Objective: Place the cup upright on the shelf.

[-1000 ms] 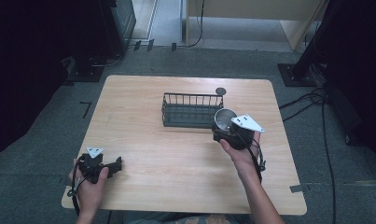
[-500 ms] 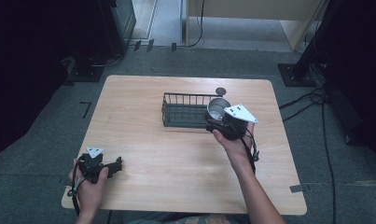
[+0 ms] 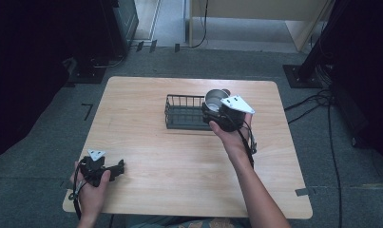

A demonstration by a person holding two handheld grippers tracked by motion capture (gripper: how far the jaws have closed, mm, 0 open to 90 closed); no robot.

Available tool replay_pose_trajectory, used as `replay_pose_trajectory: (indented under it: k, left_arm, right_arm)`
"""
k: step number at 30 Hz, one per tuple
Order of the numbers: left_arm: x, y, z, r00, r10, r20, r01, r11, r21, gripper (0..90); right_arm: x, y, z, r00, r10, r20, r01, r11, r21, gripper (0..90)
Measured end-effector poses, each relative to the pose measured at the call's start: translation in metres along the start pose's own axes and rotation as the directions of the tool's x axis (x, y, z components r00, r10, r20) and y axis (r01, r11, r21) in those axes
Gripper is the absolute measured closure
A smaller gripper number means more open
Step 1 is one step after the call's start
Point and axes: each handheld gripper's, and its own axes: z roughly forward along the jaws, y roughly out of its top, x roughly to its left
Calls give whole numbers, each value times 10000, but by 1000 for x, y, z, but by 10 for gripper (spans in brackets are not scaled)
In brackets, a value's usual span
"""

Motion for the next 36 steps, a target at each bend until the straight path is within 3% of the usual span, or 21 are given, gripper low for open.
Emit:
replay_pose_trajectory:
  k: [23,36]
  left_arm:
    - [0,0,0,10000,9,-2,-9,10000,14,0]
    - [0,0,0,10000,74,53,-74,10000,13,0]
  right_arm:
    - [-1,4,53,9989,253,394,-271,9985,471,181]
    - [-4,-7,75,9975,246,658,-306,9953,914,181]
